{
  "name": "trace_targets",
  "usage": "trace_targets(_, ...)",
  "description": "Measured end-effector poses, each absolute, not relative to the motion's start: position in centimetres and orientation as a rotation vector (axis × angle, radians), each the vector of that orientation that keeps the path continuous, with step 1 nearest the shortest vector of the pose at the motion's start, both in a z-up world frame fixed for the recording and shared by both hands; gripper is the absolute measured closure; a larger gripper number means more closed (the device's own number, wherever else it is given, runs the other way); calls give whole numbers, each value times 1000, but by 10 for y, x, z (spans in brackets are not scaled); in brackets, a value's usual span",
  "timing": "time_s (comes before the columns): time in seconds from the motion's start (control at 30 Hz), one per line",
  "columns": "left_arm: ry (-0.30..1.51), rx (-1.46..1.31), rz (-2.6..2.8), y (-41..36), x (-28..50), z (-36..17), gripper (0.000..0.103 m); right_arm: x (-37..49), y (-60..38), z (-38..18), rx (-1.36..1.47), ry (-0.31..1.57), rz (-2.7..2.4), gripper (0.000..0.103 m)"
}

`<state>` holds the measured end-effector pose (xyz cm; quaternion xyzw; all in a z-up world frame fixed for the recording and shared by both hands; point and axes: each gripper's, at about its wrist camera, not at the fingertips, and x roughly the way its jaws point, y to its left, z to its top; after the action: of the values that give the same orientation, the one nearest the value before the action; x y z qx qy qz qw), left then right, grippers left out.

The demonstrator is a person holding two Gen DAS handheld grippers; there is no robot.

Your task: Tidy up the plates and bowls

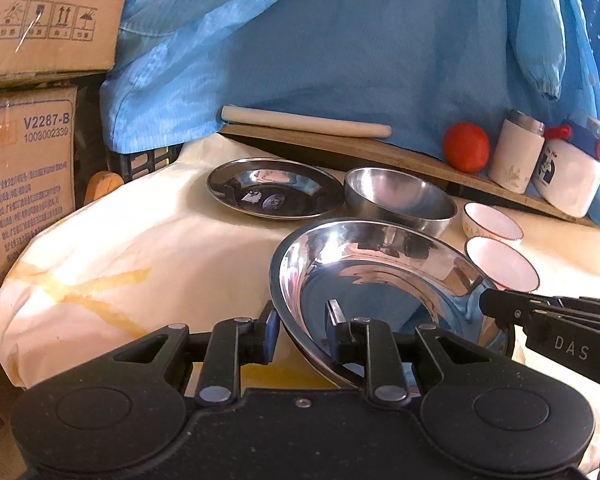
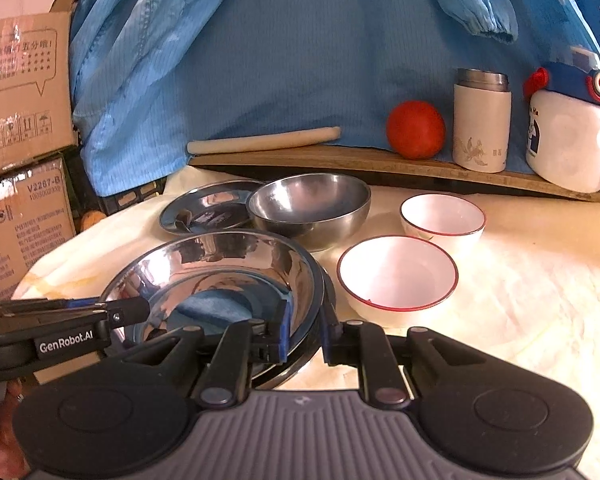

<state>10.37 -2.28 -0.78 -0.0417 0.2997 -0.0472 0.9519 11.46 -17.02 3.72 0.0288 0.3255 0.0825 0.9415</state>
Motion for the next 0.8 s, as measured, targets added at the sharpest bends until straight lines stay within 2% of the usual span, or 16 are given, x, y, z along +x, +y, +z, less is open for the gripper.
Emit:
trace_targets(0.4,613,-43,-91,-31,107,-12,69,114,-169,34,30,671,160,84)
trace_targets(0.63,620,-56,-94,-29,109,-14,68,114,-170,31,37,681,162,77)
trace_targets(0.73,612,-67,-93,-27,110,-12,62,114,-170,32,46,678,167,74)
trace_targets(0.8,603,-80,-84,-24,110,-11,49,113,-171,33,49,673,175,71)
